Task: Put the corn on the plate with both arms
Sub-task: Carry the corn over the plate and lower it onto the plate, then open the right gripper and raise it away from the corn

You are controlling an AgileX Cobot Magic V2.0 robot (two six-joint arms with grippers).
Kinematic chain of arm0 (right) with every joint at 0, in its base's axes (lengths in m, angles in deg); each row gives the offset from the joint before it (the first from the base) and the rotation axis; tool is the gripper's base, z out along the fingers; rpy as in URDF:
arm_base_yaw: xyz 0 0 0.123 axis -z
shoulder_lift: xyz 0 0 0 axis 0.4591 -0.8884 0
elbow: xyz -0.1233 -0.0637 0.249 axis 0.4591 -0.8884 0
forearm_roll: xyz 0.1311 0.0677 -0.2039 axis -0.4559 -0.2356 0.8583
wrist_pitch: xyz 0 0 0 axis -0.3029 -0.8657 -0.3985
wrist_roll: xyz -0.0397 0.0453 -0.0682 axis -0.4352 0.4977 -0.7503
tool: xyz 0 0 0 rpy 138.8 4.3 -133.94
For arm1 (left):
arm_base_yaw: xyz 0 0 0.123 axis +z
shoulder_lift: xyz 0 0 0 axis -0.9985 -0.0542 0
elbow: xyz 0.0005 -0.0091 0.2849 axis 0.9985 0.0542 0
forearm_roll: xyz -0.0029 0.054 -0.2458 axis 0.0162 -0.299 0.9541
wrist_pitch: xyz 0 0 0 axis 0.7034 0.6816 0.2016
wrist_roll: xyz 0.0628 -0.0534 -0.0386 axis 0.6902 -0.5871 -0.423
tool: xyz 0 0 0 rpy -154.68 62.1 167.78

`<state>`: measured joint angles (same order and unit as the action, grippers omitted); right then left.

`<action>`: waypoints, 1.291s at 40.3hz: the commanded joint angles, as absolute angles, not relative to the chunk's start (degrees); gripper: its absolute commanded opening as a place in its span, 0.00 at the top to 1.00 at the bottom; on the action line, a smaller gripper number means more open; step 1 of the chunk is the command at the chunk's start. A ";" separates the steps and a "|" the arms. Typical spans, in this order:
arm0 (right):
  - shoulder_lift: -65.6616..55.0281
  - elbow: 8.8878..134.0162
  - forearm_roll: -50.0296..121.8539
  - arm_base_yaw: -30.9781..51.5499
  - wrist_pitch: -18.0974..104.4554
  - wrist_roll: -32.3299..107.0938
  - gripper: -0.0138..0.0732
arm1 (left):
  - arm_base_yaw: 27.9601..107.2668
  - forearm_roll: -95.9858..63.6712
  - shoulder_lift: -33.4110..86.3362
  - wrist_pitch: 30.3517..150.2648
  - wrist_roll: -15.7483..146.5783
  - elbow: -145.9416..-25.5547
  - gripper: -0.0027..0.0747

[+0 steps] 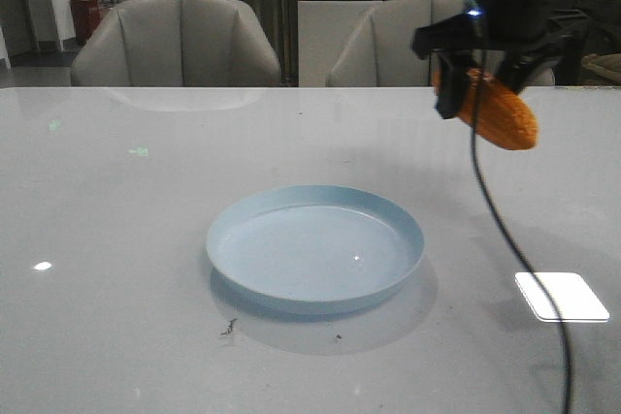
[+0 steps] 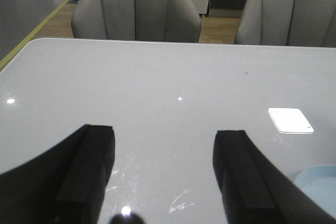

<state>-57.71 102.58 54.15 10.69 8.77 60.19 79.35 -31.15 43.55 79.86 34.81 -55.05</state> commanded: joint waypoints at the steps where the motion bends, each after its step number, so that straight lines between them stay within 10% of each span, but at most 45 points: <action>1: -54.90 104.86 54.42 5.72 10.32 59.44 0.47 | 79.43 -30.48 43.84 75.17 34.93 -56.90 0.36; 19: -62.45 104.86 54.42 -6.83 8.96 59.75 0.41 | 79.43 -30.48 43.84 75.17 34.93 -56.90 0.36; 31: -65.27 104.86 54.35 -7.23 9.43 59.80 0.19 | 79.43 -30.48 43.84 75.31 34.93 -56.90 0.36; 52: -49.99 108.35 55.70 -2.14 8.81 59.86 0.19 | 79.43 -30.48 43.84 75.31 34.93 -56.90 0.36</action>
<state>-57.12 106.22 54.40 -4.35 8.05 60.24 79.35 -31.15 43.55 79.86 34.81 -55.05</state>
